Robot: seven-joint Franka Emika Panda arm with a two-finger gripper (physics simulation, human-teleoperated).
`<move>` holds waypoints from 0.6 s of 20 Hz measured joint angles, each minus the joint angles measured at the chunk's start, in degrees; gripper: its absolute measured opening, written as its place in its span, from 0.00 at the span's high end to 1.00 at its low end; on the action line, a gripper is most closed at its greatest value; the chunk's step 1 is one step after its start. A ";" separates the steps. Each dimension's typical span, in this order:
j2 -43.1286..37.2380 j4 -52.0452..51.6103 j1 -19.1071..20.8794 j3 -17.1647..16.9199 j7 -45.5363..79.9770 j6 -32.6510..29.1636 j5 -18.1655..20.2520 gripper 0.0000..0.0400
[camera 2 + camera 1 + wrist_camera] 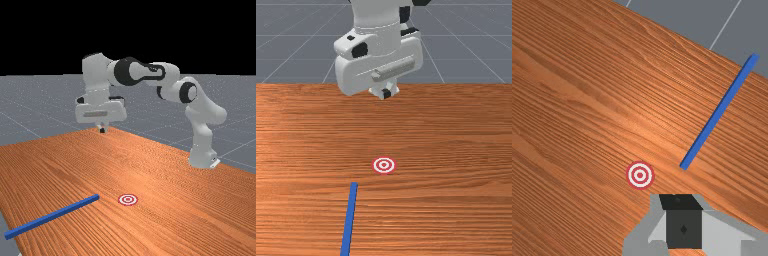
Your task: Pull the pivot to the target area
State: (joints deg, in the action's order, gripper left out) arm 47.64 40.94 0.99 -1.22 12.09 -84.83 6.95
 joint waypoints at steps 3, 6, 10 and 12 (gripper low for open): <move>0.08 0.54 -0.84 -1.38 0.15 -0.26 -1.23 1.00; 0.09 0.54 -0.83 -1.38 0.15 -0.26 -1.23 1.00; -3.42 7.74 -1.06 -1.48 -0.27 -5.84 -1.20 1.00; -2.51 8.06 -2.67 -3.18 1.09 -5.94 -4.56 1.00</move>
State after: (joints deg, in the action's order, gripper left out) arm 45.13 49.00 -1.68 -4.40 13.18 -90.76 2.40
